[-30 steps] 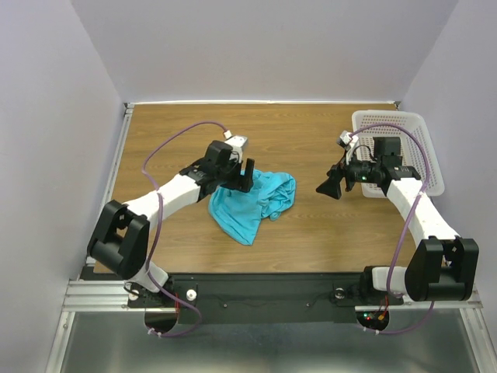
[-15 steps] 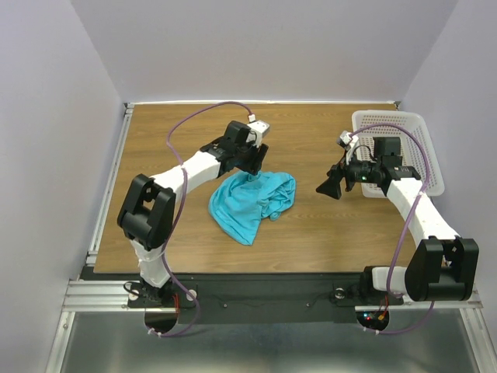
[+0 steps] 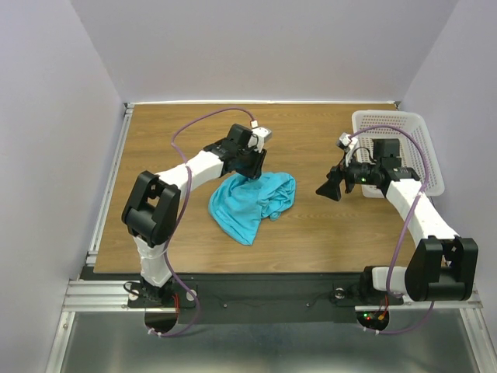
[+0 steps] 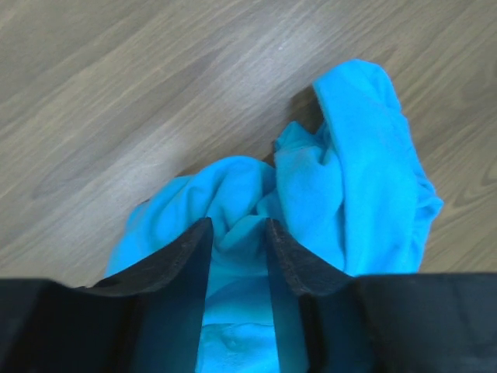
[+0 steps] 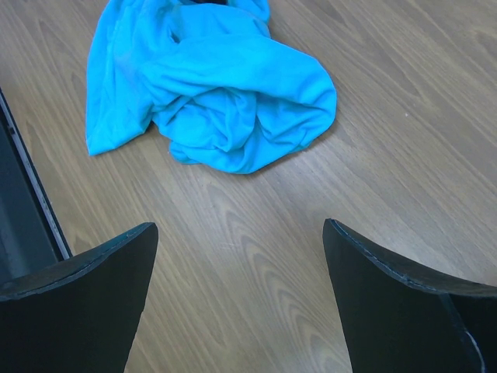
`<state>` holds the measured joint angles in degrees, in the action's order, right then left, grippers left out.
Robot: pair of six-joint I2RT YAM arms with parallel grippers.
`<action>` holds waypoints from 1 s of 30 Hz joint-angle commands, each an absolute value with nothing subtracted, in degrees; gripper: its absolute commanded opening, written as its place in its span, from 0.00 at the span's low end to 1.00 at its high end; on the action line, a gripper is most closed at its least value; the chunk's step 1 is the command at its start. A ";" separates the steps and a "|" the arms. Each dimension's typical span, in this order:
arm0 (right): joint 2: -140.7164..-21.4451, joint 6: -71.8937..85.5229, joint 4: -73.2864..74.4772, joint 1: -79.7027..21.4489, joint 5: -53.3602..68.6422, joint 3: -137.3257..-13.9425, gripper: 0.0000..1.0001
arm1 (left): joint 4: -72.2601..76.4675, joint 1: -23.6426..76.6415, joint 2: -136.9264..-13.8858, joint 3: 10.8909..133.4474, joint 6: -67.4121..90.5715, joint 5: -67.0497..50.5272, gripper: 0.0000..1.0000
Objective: Fold and stack the t-shirts
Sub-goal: Flatten the tshirt out
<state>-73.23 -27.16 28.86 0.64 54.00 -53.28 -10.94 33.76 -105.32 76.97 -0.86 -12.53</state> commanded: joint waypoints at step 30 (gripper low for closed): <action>-88.94 -27.78 30.85 -13.18 49.30 -81.02 0.93 | -10.10 34.45 -75.24 85.78 2.46 -8.53 0.00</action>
